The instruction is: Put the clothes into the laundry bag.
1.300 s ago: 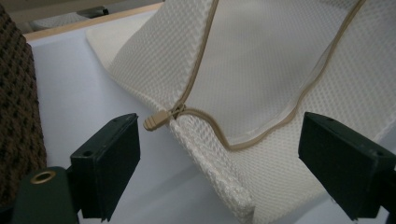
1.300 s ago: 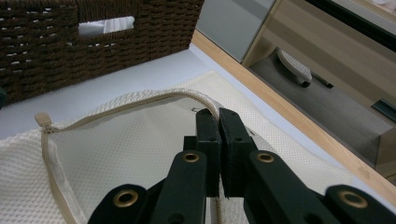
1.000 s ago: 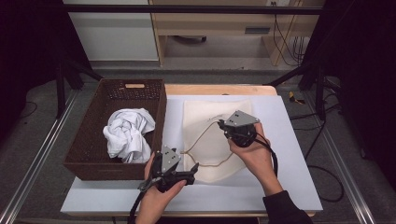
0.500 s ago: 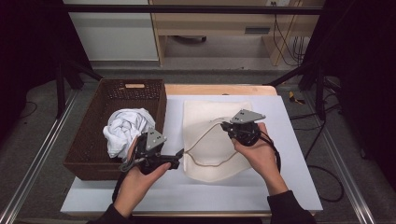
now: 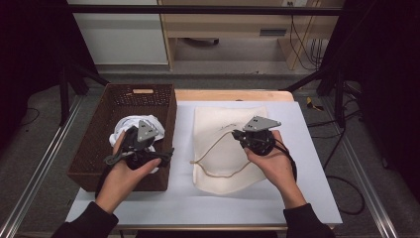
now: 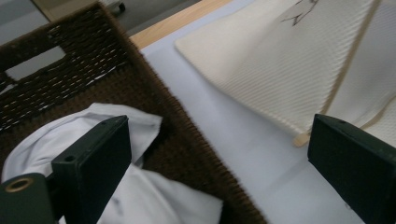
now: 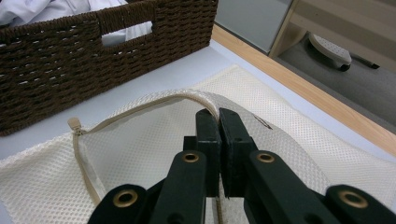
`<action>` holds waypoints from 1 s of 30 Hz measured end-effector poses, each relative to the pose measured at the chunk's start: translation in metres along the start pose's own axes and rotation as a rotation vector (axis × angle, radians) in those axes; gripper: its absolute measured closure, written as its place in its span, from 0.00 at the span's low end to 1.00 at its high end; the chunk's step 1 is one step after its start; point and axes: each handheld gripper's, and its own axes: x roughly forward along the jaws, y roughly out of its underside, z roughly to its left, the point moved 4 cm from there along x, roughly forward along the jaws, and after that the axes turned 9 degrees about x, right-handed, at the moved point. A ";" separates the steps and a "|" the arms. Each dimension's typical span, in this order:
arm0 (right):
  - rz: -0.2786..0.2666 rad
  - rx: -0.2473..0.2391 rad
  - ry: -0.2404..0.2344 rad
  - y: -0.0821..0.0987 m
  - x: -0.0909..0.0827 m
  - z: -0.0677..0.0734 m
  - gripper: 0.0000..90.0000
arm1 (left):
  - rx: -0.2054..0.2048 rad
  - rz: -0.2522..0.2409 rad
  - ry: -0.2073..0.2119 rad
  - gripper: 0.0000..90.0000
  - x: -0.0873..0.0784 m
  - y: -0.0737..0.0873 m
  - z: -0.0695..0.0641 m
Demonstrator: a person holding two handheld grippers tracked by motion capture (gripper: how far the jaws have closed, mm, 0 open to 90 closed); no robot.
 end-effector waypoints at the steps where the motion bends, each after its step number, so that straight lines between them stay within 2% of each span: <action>1: 0.007 -0.004 0.003 0.000 0.001 0.001 0.98 | -0.017 0.006 -0.010 0.07 -0.001 0.002 0.008; 3: 0.010 -0.012 0.006 -0.001 0.000 0.002 0.97 | -0.036 0.030 -0.040 0.07 -0.004 0.006 0.026; 4: 0.006 -0.016 0.005 -0.002 0.000 0.003 0.97 | -0.063 0.054 -0.069 0.07 -0.007 0.011 0.045; 6: 0.002 -0.020 0.003 -0.003 -0.001 0.005 0.97 | -0.126 0.064 -0.082 0.07 -0.009 0.018 0.063; 7: 0.003 -0.024 0.004 -0.004 -0.001 0.005 0.97 | -0.151 0.076 -0.084 0.07 -0.008 0.021 0.071; 8: 0.003 -0.024 0.004 -0.004 -0.001 0.005 0.97 | -0.151 0.076 -0.084 0.07 -0.008 0.021 0.071; 9: 0.005 -0.026 0.004 -0.003 0.000 0.006 0.97 | -0.176 0.081 -0.075 0.06 -0.007 0.025 0.077; 10: 0.008 -0.027 0.004 -0.003 0.000 0.007 0.97 | -0.242 0.092 -0.045 0.06 0.000 0.032 0.087; 11: 0.008 -0.028 0.003 -0.003 0.001 0.007 0.97 | -0.242 0.092 -0.045 0.06 0.000 0.032 0.087; 12: 0.011 -0.027 0.004 -0.002 0.001 0.007 0.97 | -0.249 0.127 -0.055 0.06 0.009 0.038 0.096; 13: 0.012 -0.028 0.004 -0.002 0.001 0.006 0.97 | -0.244 0.139 -0.070 0.06 0.014 0.040 0.100; 14: 0.012 -0.028 0.005 -0.002 0.001 0.006 0.97 | -0.244 0.139 -0.070 0.06 0.014 0.040 0.100; 16: 0.010 -0.025 0.003 -0.001 0.001 0.005 0.97 | -0.244 0.171 -0.072 0.06 0.027 0.045 0.108; 17: 0.010 -0.024 0.003 -0.001 0.000 0.005 0.97 | -0.254 0.181 -0.073 0.06 0.033 0.048 0.112; 18: 0.010 -0.025 0.003 -0.002 0.000 0.004 0.97 | -0.287 0.199 -0.064 0.06 0.046 0.054 0.120; 19: 0.011 -0.025 0.003 -0.002 0.000 0.004 0.97 | -0.288 0.213 -0.056 0.06 0.052 0.057 0.123; 20: 0.011 -0.025 0.003 -0.002 0.000 0.004 0.97 | -0.288 0.213 -0.056 0.06 0.052 0.057 0.123; 21: 0.009 -0.029 0.002 -0.002 0.000 0.004 0.97 | -0.300 0.242 -0.015 0.06 0.063 0.062 0.125; 22: 0.011 -0.029 0.001 -0.002 0.000 0.005 0.97 | -0.301 0.251 -0.004 0.06 0.067 0.064 0.126; 26: 0.017 -0.039 -0.004 -0.001 0.001 0.007 0.97 | -0.309 0.247 0.010 0.06 0.078 0.066 0.127; 28: 0.020 -0.042 -0.006 -0.001 0.001 0.007 0.97 | -0.327 0.244 0.000 0.05 0.085 0.068 0.129; 29: 0.020 -0.041 -0.005 -0.001 0.001 0.006 0.97 | -0.304 0.255 -0.014 0.05 0.090 0.071 0.130; 30: 0.019 -0.042 -0.005 -0.001 0.001 0.006 0.97 | -0.300 0.265 -0.025 0.05 0.093 0.074 0.130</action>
